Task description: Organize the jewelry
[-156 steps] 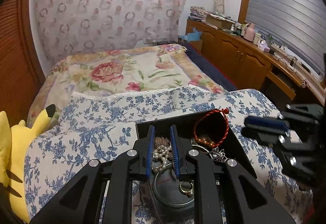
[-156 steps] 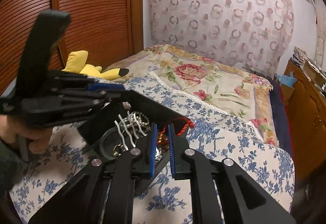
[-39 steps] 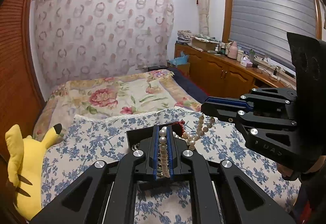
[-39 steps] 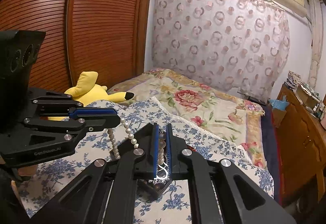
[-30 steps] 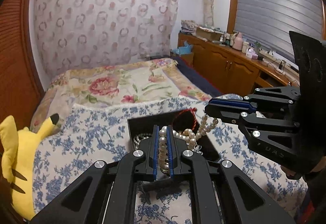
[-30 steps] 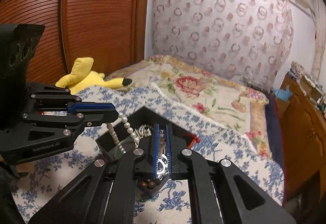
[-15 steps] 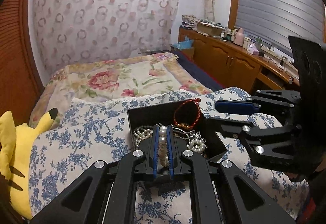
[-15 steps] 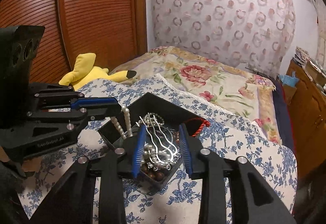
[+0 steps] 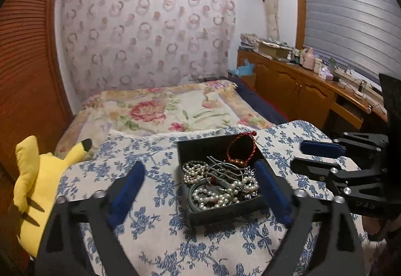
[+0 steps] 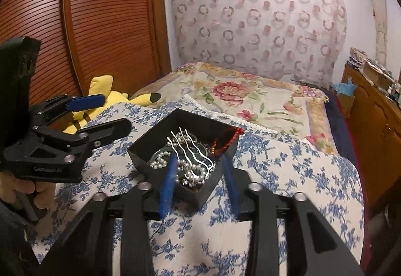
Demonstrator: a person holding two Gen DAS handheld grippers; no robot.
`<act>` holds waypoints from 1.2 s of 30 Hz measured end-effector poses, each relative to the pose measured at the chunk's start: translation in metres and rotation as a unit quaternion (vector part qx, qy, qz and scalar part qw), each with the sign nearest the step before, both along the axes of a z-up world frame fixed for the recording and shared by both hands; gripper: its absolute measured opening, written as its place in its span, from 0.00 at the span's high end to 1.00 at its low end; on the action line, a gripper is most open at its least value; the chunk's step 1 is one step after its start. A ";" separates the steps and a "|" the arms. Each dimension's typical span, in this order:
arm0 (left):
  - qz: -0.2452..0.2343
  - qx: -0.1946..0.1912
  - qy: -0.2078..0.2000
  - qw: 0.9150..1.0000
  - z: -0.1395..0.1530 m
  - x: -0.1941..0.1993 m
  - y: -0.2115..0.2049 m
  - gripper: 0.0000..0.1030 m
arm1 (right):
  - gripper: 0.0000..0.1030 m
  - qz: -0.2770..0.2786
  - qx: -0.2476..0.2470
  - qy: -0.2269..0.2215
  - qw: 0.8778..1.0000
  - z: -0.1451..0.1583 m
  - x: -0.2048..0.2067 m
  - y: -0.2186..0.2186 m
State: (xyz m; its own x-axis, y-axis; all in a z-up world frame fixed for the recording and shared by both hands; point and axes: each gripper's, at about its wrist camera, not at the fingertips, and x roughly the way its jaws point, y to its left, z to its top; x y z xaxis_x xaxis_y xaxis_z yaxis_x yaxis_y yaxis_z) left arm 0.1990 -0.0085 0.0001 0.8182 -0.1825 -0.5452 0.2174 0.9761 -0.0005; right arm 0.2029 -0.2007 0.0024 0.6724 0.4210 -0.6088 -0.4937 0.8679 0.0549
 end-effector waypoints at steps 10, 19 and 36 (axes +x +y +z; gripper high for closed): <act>0.042 0.016 -0.015 0.999 0.007 -0.055 0.002 0.07 | 0.02 -0.052 0.029 -0.035 0.998 0.008 -0.054 -0.021; 0.062 0.015 -0.041 0.997 0.023 -0.127 -0.011 0.07 | 0.02 -0.096 0.059 -0.081 0.990 0.032 -0.125 -0.045; 0.083 -0.006 -0.051 0.995 0.035 -0.175 -0.008 0.07 | 0.02 -0.136 0.065 -0.105 0.983 0.034 -0.176 -0.061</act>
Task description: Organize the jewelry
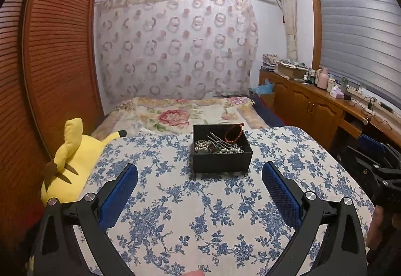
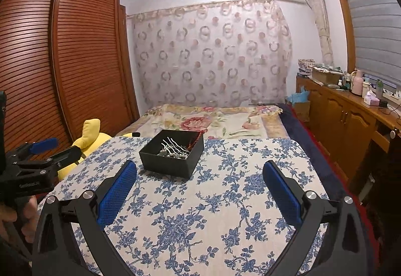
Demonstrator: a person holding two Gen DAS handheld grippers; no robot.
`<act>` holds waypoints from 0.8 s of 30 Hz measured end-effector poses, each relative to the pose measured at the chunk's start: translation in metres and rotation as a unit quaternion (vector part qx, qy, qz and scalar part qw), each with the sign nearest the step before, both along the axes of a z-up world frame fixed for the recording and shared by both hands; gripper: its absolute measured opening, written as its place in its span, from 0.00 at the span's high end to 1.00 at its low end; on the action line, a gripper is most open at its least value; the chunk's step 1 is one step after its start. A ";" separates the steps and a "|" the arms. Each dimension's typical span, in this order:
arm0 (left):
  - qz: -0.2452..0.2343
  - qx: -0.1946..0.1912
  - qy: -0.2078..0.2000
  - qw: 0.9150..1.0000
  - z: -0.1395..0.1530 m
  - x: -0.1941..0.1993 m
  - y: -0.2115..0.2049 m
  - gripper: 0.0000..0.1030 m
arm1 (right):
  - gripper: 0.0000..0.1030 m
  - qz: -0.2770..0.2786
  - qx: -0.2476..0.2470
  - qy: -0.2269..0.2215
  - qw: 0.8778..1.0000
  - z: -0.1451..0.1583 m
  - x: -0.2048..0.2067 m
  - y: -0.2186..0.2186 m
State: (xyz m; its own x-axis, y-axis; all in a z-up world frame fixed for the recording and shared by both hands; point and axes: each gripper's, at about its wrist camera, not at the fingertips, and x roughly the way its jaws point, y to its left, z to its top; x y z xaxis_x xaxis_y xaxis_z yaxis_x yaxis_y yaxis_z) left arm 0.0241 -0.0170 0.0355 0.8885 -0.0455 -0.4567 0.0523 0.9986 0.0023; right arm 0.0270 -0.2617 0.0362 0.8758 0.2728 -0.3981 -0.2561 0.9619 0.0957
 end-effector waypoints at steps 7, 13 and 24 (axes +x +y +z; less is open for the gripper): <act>-0.001 0.000 -0.002 1.000 0.001 -0.001 0.000 0.07 | 0.02 -0.004 0.001 0.001 1.000 0.000 0.001 0.000; 0.003 0.005 -0.003 1.000 0.001 -0.003 -0.002 0.07 | 0.02 -0.006 0.001 0.007 1.000 -0.005 0.003 -0.001; 0.001 0.002 -0.009 1.000 0.000 -0.005 -0.004 0.07 | 0.02 -0.014 0.001 0.006 1.000 -0.009 0.006 -0.004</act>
State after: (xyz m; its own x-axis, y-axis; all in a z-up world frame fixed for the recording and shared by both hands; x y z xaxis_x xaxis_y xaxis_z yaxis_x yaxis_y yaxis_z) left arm 0.0188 -0.0209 0.0359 0.8963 -0.0420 -0.4414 0.0506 0.9987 0.0077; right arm 0.0333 -0.2658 0.0276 0.8781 0.2493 -0.4084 -0.2276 0.9684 0.1016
